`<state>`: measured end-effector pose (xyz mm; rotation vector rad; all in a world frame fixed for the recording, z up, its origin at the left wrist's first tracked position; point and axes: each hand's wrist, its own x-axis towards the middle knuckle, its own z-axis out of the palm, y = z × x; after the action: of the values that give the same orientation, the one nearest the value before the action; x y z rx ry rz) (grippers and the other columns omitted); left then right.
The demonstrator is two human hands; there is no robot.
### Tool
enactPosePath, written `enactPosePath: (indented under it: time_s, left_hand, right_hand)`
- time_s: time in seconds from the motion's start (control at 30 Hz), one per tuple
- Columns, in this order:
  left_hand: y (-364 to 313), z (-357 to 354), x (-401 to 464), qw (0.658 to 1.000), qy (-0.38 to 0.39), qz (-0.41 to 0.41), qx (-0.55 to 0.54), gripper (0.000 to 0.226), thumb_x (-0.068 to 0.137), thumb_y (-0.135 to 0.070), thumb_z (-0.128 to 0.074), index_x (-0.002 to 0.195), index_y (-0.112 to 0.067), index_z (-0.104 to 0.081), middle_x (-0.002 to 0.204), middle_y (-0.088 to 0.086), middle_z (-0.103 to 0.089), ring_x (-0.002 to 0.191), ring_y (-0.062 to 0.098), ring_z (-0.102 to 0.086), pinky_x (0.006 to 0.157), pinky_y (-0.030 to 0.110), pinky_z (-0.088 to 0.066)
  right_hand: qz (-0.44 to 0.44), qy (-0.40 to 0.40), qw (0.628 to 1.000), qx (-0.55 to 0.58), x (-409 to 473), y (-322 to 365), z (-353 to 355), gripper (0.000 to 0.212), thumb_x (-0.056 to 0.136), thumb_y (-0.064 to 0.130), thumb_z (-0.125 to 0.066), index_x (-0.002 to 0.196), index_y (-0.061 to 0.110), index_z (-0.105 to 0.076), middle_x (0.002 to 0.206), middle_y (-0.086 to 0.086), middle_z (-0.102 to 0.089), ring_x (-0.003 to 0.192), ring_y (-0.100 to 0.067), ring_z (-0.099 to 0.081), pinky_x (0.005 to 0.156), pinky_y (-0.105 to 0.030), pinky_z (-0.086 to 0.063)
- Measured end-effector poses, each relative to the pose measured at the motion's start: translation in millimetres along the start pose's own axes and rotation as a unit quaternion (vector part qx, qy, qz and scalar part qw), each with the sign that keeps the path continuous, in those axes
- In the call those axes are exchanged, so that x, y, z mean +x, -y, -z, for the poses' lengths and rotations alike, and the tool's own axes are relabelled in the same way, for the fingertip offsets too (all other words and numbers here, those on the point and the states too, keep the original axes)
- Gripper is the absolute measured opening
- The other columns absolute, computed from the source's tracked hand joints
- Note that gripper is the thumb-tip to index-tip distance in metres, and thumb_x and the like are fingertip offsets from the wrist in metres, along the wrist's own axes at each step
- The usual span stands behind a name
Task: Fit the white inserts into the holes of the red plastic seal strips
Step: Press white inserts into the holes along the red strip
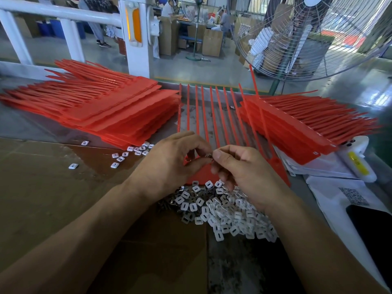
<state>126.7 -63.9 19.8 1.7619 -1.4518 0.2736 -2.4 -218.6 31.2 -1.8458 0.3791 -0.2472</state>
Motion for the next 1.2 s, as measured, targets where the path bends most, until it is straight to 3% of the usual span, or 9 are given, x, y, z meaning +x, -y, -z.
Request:
enactPosePath:
  time_s: [0.1, 0.23, 0.37, 0.53, 0.7, 1.2]
  left_hand:
    - [2, 1, 1, 1.000, -0.015, 0.015, -0.001, 0.010, 0.090, -0.026, -0.073, 0.098, -0.019, -0.072, 0.092, -0.012, -0.066, 0.083, 0.011, -0.064, 0.074, 0.022, -0.052]
    - [16, 4, 1, 0.993, -0.058, 0.105, 0.023, 0.011, 0.089, -0.035, -0.071, 0.094, -0.026, -0.073, 0.091, -0.017, -0.067, 0.085, 0.004, -0.064, 0.076, 0.016, -0.048]
    - [25, 3, -1, 0.985, -0.037, 0.161, 0.048, 0.007, 0.088, -0.033, -0.076, 0.094, -0.029, -0.076, 0.091, -0.017, -0.068, 0.089, 0.002, -0.061, 0.081, 0.030, -0.052]
    - [20, -9, 3, 0.985, -0.006, 0.156, 0.080, 0.006, 0.087, -0.037, -0.075, 0.093, -0.035, -0.074, 0.093, -0.021, -0.063, 0.096, 0.009, -0.056, 0.094, 0.045, -0.045]
    - [26, -18, 7, 0.974, 0.019, 0.189, 0.124, 0.010, 0.088, -0.046, -0.072, 0.097, -0.041, -0.072, 0.096, -0.022, -0.059, 0.104, 0.007, -0.049, 0.097, 0.036, -0.031]
    - [19, -14, 9, 0.970, 0.025, 0.226, 0.085, 0.010, 0.085, -0.043, -0.076, 0.094, -0.039, -0.075, 0.098, -0.018, -0.063, 0.105, 0.011, -0.051, 0.102, 0.048, -0.040]
  right_hand:
    - [-0.001, -0.027, 1.000, -0.005, 0, 0, -1, 0.022, 0.106, 0.033, -0.056, 0.098, 0.023, -0.074, 0.079, 0.004, -0.073, 0.061, -0.007, -0.057, 0.056, -0.021, -0.049]
    - [0.008, -0.103, 0.993, -0.050, 0, -1, 3, 0.024, 0.104, 0.040, -0.056, 0.093, 0.028, -0.073, 0.084, 0.008, -0.075, 0.064, 0.000, -0.061, 0.067, -0.026, -0.049]
    - [0.021, -0.110, 0.990, -0.081, 0, -2, 4, 0.018, 0.103, 0.037, -0.059, 0.092, 0.030, -0.073, 0.083, 0.012, -0.075, 0.067, 0.002, -0.064, 0.072, -0.026, -0.049]
    - [0.008, -0.093, 0.989, -0.110, 2, -5, 0, 0.012, 0.101, 0.038, -0.062, 0.097, 0.032, -0.072, 0.083, 0.019, -0.074, 0.073, 0.007, -0.066, 0.076, -0.025, -0.050]
    - [0.005, -0.086, 0.988, -0.129, 2, -5, 1, 0.013, 0.101, 0.041, -0.061, 0.100, 0.033, -0.071, 0.084, 0.022, -0.074, 0.075, 0.011, -0.065, 0.072, -0.021, -0.046]
    - [0.001, -0.081, 0.983, -0.164, 4, -7, 1, 0.015, 0.101, 0.043, -0.061, 0.100, 0.032, -0.071, 0.083, 0.024, -0.073, 0.076, 0.010, -0.065, 0.064, -0.016, -0.043]
